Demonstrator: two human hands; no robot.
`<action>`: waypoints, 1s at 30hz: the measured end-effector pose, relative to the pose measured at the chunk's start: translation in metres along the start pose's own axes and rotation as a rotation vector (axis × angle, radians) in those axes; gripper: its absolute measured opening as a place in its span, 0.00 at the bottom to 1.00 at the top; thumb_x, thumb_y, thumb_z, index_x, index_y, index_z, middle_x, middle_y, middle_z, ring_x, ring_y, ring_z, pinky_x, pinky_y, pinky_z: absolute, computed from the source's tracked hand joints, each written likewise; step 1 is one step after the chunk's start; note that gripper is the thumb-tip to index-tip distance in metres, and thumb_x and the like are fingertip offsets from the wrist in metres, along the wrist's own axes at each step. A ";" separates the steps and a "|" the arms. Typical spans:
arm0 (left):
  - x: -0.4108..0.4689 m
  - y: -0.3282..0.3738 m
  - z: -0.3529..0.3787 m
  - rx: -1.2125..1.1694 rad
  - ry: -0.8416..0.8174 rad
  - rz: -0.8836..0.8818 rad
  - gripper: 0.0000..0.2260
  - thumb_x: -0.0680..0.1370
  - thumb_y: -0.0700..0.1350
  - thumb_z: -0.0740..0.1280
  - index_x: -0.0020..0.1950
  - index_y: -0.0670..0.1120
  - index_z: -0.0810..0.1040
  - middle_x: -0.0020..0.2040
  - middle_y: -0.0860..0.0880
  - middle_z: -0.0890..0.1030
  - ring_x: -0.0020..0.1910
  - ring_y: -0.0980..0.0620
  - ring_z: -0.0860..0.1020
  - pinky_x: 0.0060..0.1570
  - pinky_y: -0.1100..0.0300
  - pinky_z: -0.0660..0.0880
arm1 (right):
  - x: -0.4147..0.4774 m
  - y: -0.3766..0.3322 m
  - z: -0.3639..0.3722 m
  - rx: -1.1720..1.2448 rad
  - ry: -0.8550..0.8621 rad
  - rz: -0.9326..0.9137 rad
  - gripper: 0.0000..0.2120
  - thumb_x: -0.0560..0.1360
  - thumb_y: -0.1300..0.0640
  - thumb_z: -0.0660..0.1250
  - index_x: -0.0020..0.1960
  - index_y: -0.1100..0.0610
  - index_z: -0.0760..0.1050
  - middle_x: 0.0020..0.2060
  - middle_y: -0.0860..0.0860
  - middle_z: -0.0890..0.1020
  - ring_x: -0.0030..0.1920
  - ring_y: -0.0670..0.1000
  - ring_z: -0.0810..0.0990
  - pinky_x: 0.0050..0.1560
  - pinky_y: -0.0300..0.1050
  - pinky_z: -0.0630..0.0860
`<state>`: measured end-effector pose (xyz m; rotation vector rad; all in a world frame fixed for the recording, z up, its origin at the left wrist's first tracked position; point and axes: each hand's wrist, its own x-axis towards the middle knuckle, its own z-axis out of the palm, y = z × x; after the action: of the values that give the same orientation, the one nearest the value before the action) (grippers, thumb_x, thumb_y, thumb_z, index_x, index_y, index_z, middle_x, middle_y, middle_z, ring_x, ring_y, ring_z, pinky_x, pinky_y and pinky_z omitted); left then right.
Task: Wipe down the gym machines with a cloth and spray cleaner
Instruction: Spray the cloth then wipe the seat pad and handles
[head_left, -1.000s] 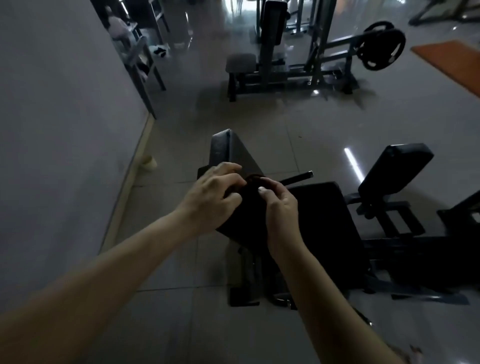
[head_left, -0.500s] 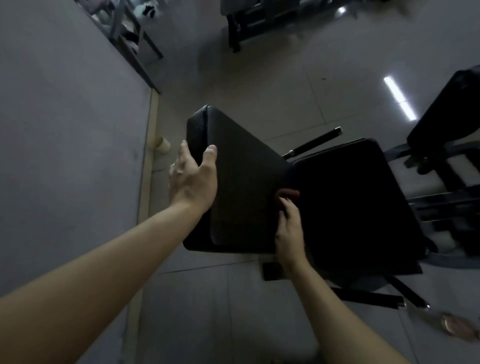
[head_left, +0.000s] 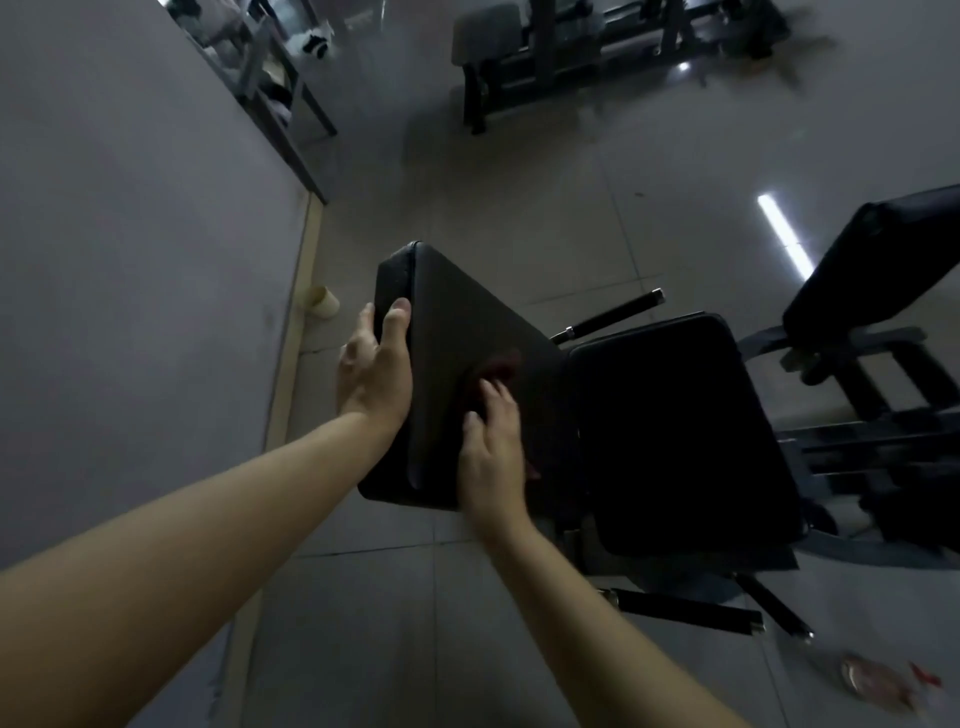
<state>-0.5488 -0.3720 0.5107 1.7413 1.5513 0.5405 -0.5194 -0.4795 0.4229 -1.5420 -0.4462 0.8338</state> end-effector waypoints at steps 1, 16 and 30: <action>-0.001 -0.001 -0.001 -0.041 -0.003 -0.014 0.37 0.73 0.75 0.53 0.76 0.57 0.69 0.66 0.47 0.78 0.63 0.46 0.76 0.67 0.41 0.71 | -0.008 -0.020 0.007 0.042 -0.065 -0.093 0.24 0.82 0.54 0.56 0.78 0.50 0.64 0.78 0.45 0.61 0.76 0.45 0.61 0.77 0.52 0.61; 0.011 -0.010 0.006 0.106 0.091 0.033 0.27 0.80 0.63 0.52 0.78 0.57 0.63 0.67 0.49 0.75 0.64 0.46 0.74 0.65 0.41 0.71 | 0.157 0.148 -0.056 -0.201 0.178 0.317 0.20 0.85 0.58 0.54 0.75 0.59 0.67 0.72 0.61 0.70 0.72 0.62 0.69 0.71 0.48 0.63; -0.001 0.001 0.002 -0.005 0.052 0.044 0.35 0.76 0.72 0.49 0.77 0.56 0.69 0.70 0.50 0.76 0.67 0.52 0.73 0.64 0.53 0.68 | 0.069 -0.052 0.012 -0.122 -0.271 -0.469 0.24 0.83 0.54 0.56 0.79 0.52 0.62 0.80 0.49 0.57 0.79 0.49 0.57 0.78 0.49 0.57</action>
<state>-0.5469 -0.3732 0.5107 1.7734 1.5492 0.6158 -0.4730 -0.4140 0.4565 -1.3569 -1.0291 0.6539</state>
